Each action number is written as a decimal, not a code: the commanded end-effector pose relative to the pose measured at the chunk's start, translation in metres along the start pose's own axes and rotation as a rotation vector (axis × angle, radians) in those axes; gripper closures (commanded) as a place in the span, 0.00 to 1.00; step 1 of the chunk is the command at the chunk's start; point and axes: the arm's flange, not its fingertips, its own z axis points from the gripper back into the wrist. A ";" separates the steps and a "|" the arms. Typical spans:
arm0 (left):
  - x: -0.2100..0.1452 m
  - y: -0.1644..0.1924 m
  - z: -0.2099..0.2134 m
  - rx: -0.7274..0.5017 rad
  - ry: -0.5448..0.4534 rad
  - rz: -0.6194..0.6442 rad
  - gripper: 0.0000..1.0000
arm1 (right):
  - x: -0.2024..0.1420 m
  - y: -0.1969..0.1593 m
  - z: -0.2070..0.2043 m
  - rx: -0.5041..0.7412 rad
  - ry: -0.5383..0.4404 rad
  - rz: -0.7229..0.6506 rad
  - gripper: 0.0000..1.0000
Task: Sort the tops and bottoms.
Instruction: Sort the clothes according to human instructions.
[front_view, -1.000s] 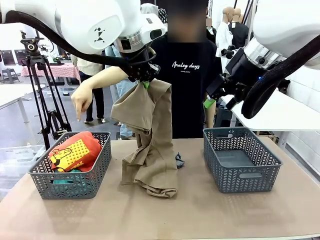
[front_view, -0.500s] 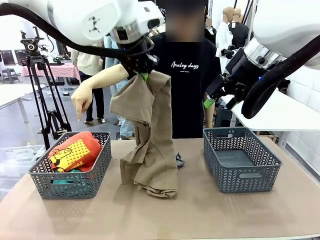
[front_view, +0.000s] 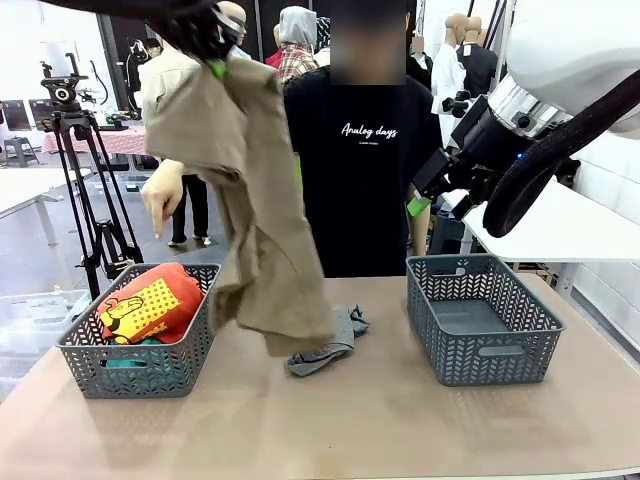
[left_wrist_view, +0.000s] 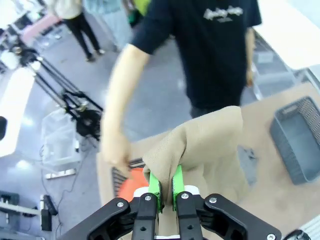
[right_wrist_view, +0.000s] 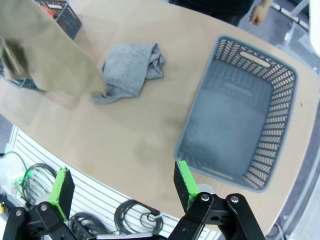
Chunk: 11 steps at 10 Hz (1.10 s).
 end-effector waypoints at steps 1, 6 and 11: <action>0.013 0.030 0.017 0.151 -0.059 0.024 1.00 | 0.002 0.000 0.000 -0.004 0.002 0.008 0.00; 0.038 0.076 0.089 0.391 -0.181 0.051 1.00 | 0.002 0.000 0.000 -0.004 0.002 0.008 0.00; -0.025 0.078 0.022 0.368 0.064 0.162 1.00 | 0.002 0.000 0.000 -0.004 0.002 0.008 0.00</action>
